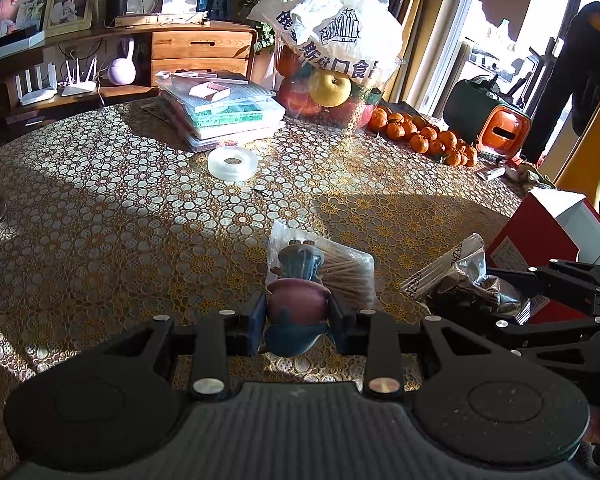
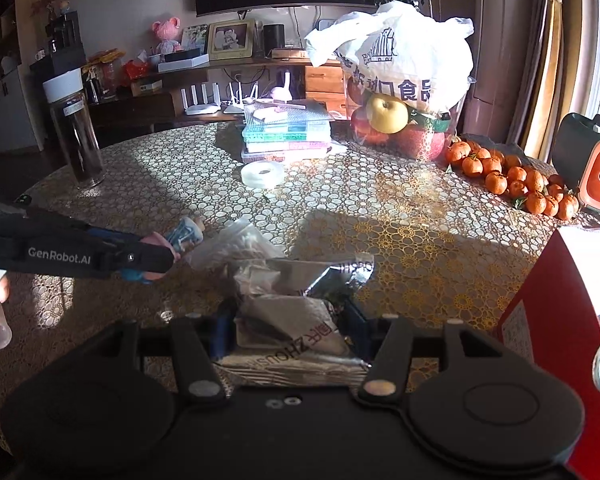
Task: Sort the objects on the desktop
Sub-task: 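Lift and carry the toy and foil bag with both grippers to the red box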
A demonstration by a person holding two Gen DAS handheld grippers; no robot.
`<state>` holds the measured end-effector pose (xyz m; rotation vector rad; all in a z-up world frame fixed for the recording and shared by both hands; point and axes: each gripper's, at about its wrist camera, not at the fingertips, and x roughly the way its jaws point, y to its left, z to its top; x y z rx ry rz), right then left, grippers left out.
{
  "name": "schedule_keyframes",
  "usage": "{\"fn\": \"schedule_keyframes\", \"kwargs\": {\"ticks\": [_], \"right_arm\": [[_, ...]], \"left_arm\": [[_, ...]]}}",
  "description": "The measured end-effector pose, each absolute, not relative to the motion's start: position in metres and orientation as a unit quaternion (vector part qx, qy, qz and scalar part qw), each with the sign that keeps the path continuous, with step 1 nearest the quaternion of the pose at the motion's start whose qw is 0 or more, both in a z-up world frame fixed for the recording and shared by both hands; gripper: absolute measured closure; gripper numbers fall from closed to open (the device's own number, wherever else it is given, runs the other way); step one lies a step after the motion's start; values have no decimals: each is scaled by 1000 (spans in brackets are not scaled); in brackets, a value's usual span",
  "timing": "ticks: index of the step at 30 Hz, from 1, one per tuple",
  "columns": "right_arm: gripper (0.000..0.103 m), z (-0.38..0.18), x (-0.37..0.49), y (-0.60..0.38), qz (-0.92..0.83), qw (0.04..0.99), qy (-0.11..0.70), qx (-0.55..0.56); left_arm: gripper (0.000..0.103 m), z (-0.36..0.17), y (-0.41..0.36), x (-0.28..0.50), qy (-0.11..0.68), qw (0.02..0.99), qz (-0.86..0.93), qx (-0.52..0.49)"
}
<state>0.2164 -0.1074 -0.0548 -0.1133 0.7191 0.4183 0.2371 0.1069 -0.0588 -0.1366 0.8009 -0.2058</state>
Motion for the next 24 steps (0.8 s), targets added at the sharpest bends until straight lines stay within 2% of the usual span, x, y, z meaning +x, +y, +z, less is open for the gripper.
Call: {"fn": "schedule_keyframes", "kwargs": {"ticks": [24], "right_arm": [[46,-4,111,-164,186,920,342,-36]], "left_arm": [[71,6,38,131,381,914,-132,-39]]}}
